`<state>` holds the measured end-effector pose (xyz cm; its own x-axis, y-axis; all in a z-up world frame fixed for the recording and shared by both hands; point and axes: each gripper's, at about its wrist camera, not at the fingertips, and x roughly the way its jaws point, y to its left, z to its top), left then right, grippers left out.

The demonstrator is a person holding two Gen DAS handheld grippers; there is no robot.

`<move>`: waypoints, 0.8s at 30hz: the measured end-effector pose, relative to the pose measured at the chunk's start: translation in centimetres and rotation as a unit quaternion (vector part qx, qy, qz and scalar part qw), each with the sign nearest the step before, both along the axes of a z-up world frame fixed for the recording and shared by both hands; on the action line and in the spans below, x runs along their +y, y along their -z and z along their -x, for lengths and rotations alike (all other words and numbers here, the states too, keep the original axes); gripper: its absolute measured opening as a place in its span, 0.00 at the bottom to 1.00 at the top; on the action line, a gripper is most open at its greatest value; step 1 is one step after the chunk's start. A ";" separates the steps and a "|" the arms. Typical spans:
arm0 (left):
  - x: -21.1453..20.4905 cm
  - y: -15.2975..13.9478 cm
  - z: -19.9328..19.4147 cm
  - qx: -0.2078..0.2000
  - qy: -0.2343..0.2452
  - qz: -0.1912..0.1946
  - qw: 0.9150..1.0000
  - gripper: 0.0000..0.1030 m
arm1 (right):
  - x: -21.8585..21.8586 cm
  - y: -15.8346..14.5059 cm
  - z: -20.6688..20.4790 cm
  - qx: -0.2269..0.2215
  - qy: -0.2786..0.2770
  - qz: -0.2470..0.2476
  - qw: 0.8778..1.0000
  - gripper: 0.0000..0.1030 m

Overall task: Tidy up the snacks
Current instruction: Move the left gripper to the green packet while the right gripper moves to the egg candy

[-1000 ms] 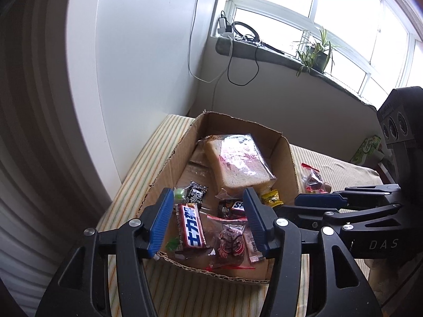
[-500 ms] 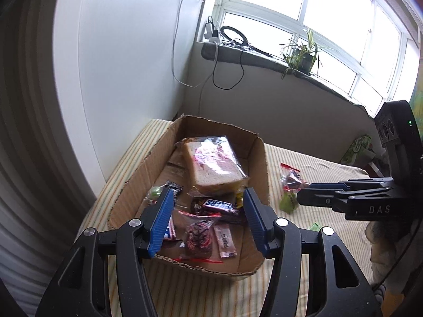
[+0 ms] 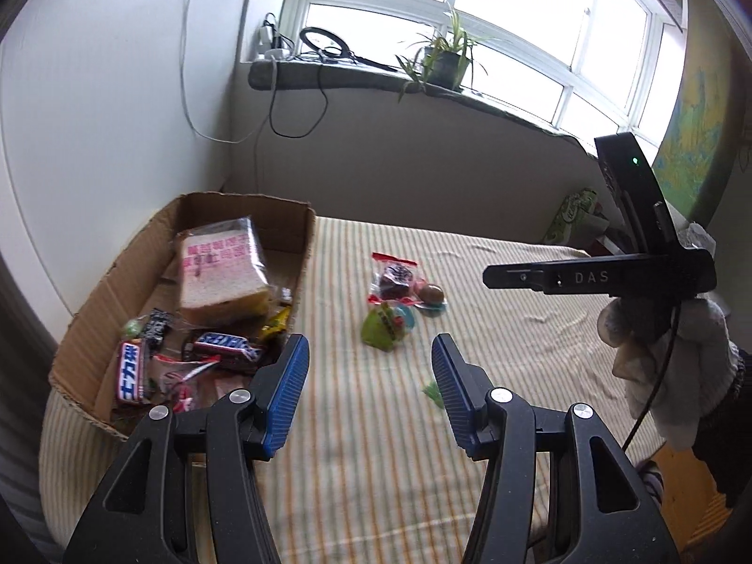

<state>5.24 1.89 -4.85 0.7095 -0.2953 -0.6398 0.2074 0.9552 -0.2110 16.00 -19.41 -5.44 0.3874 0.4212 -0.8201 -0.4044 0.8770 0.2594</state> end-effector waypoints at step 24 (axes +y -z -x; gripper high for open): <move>-9.6 7.2 -5.0 0.089 0.157 -0.093 0.979 0.39 | 2.8 5.5 -5.4 0.037 -0.058 0.020 0.997 0.35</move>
